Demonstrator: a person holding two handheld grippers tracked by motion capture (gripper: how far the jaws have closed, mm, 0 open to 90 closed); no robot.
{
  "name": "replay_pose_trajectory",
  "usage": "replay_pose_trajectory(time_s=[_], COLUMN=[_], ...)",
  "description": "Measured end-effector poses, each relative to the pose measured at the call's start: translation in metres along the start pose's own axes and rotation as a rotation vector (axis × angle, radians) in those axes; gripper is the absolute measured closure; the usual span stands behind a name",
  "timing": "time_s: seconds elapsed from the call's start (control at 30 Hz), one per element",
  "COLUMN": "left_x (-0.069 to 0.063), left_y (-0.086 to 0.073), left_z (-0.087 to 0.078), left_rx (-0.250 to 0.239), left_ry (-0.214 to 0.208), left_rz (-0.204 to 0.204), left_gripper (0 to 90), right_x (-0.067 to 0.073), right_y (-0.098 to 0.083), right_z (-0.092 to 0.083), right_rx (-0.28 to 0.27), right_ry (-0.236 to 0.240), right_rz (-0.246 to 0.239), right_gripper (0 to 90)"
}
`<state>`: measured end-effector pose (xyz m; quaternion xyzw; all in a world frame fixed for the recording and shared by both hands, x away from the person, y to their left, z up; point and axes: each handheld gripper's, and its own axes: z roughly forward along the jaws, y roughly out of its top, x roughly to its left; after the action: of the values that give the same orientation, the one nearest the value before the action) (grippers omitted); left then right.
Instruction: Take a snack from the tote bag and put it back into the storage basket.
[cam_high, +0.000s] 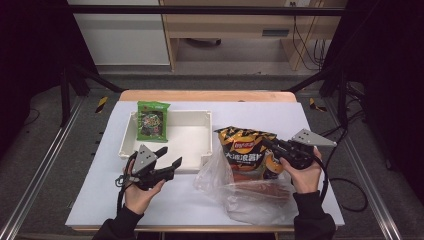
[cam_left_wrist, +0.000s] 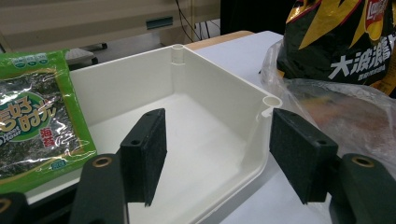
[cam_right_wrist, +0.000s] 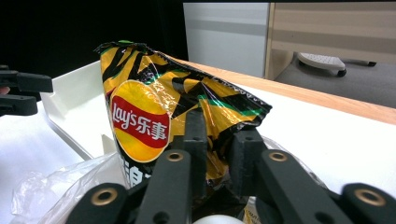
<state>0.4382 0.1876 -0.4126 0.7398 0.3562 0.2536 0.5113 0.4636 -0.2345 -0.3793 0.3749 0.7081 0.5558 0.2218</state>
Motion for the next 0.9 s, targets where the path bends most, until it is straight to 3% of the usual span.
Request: replay_pose_trajectory(time_s=[0.1,0.2,0.37,0.53,0.6,0.63,0.9], left_x=[0.000,0.000,0.000,0.000,0.000,0.000,0.000], left_y=[0.000,0.000,0.000,0.000,0.000,0.000,0.000], left_z=[0.000,0.000,0.000,0.000,-0.001,-0.001,-0.001], left_rx=[-0.001,-0.002,-0.004,-0.004,-0.005,-0.006,-0.005], left_ry=[-0.003,-0.003,-0.004,-0.003,-0.003,-0.003,-0.003], left_rz=[-0.001,-0.002,-0.003,-0.004,-0.005,-0.003,-0.007], left_gripper=[36.3,36.3,36.3,36.3,36.3,36.3,36.3], right_x=[-0.002,-0.002,0.000,0.004,0.004,0.003,0.004], right_y=[0.000,-0.002,-0.001,0.001,0.001,0.001,0.001], right_z=[0.003,0.009,0.010,0.007,0.006,0.005,0.002], right_rx=[0.014,0.035,0.010,0.022,0.019,0.019,0.016], right_ry=[-0.010,-0.012,-0.014,-0.033,-0.022,-0.019,-0.023], right_rz=[0.000,-0.004,0.004,-0.012,0.014,0.019,0.036], right_gripper=[57.2,54.2,71.1,77.7,80.7,86.4,87.8])
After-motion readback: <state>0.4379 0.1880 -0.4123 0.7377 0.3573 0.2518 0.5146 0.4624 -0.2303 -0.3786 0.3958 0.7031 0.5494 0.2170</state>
